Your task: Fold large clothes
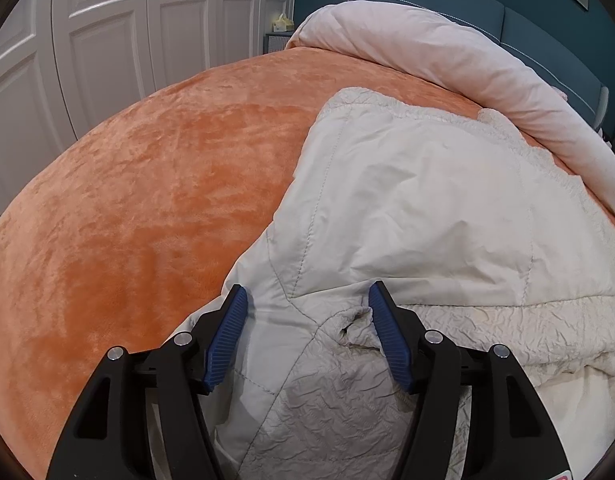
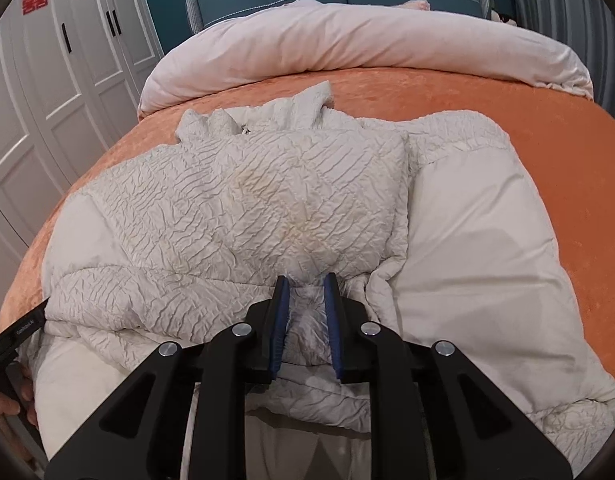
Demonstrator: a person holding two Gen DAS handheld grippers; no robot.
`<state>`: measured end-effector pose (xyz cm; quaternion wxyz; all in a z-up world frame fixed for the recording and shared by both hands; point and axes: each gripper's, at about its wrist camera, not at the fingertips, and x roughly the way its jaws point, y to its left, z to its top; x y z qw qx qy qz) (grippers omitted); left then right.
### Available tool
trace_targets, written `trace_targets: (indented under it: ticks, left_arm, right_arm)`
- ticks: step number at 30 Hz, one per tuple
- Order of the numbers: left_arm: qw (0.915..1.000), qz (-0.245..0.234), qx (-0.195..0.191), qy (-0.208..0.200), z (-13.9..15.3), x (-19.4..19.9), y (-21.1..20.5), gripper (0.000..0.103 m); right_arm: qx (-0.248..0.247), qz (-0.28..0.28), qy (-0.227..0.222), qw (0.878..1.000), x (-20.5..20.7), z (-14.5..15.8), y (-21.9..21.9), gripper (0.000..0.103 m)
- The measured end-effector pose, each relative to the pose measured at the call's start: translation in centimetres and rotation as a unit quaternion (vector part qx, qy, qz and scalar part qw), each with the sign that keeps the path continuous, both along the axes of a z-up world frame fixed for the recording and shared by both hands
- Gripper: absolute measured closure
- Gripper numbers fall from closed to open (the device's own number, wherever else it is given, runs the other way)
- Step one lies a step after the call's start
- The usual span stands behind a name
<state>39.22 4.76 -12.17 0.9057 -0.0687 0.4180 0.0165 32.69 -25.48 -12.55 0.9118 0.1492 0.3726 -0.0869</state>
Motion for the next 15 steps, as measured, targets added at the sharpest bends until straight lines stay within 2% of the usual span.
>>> trace_targets:
  ticks: [1, 2, 5, 6, 9, 11, 13, 15]
  left_arm:
    - [0.9999, -0.001, -0.011, 0.004, 0.3, 0.0, 0.5, 0.041]
    - [0.9997, -0.002, -0.022, 0.010, 0.8, -0.2, 1.0, 0.041]
    - [0.9987, -0.005, -0.042, 0.028, 3.2, -2.8, 3.2, 0.031]
    - [0.9979, -0.017, -0.056, 0.027, 4.2, -4.6, 4.4, 0.028]
    - [0.9944, -0.034, -0.090, 0.043, 6.1, -9.5, 8.6, 0.020]
    - [0.9887, -0.032, -0.128, 0.070, 6.0, -12.9, 11.6, 0.019]
    - [0.9806, -0.026, -0.165, 0.102, 5.2, -15.9, 14.0, 0.019]
    - [0.9723, -0.013, -0.193, 0.131, 3.9, -19.5, 16.0, 0.019]
  right_arm:
    - [0.007, 0.000, 0.006, 1.000, -0.2, 0.3, -0.2, 0.084]
    - [0.010, -0.002, 0.013, 1.000, -0.7, 0.9, -0.4, 0.079]
    - [0.027, -0.010, -0.007, 1.000, -5.8, 4.3, -0.9, 0.057]
    - [0.029, -0.006, -0.018, 0.999, -8.6, 5.5, -1.1, 0.049]
    - [0.025, -0.005, -0.014, 1.000, -17.1, 7.4, -1.7, 0.038]
    - [0.040, -0.009, 0.004, 0.999, -22.5, 7.4, -2.3, 0.032]
    - [0.073, -0.023, 0.030, 0.997, -28.6, 6.6, -3.1, 0.027]
    - [0.118, -0.039, 0.054, 0.991, -33.1, 5.1, -3.6, 0.024]
